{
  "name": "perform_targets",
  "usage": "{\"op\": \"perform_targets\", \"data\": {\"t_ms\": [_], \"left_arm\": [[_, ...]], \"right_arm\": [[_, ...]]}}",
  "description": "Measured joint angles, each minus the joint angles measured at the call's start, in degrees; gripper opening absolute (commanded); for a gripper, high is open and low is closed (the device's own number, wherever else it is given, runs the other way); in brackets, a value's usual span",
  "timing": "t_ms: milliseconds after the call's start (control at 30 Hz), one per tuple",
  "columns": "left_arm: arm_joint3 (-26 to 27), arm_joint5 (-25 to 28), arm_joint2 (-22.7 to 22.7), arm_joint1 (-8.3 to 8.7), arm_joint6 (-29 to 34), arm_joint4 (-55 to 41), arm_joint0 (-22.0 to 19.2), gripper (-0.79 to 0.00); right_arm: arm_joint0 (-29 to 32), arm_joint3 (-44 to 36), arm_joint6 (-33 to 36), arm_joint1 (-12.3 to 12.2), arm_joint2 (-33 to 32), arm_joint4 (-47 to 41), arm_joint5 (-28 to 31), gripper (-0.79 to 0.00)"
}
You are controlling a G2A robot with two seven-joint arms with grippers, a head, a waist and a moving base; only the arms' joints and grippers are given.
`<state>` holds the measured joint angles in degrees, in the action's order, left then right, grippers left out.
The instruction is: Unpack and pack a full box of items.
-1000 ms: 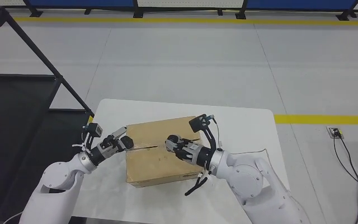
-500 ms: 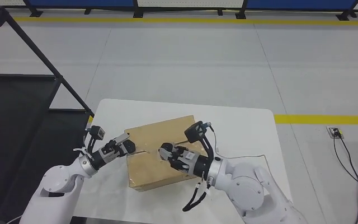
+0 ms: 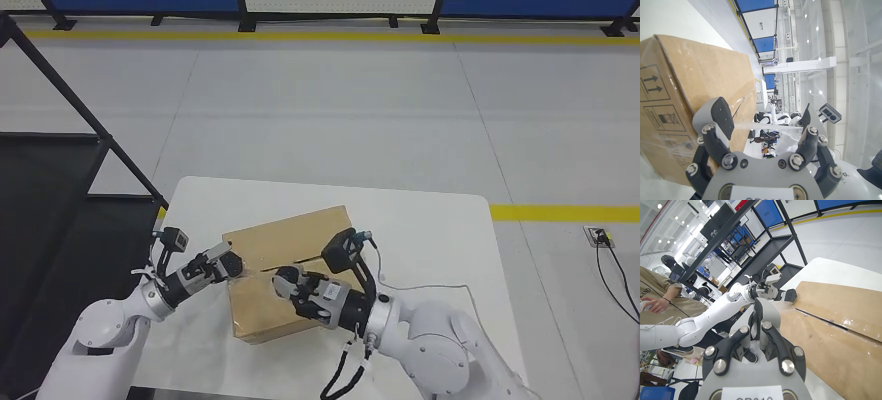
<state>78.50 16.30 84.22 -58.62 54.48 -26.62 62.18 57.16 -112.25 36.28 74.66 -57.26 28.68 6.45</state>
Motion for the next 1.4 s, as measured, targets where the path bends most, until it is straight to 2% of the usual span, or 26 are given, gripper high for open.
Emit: {"op": "perform_targets", "data": {"t_ms": [433,733,933,1133,1400], "left_arm": [[2.34,0.71,1.09,0.28,0.30,-0.64,1.88,0.000],[2.81,1.07,1.38,0.36,-0.08,-0.88,2.50,0.000],[3.84,2.05,2.49,0.41,-1.35,-2.27,3.45,0.000],[6.65,2.97,5.90,0.61,-2.82,-6.40,5.51,0.000],[10.01,2.73,7.60,1.09,0.85,-5.50,7.84,0.000]], "right_arm": [[0.92,0.09,1.44,-0.22,-3.26,1.12,-8.78,-0.785],[-2.56,3.36,7.81,-0.26,-5.00,0.15,-14.72,-0.785],[-3.89,4.15,7.79,-0.25,-5.21,-0.10,-13.13,-0.785],[-3.77,3.55,6.61,-0.32,-5.31,0.30,-11.17,-0.785],[-3.39,0.84,6.64,-0.27,-3.55,0.61,-8.21,-0.785]]}}
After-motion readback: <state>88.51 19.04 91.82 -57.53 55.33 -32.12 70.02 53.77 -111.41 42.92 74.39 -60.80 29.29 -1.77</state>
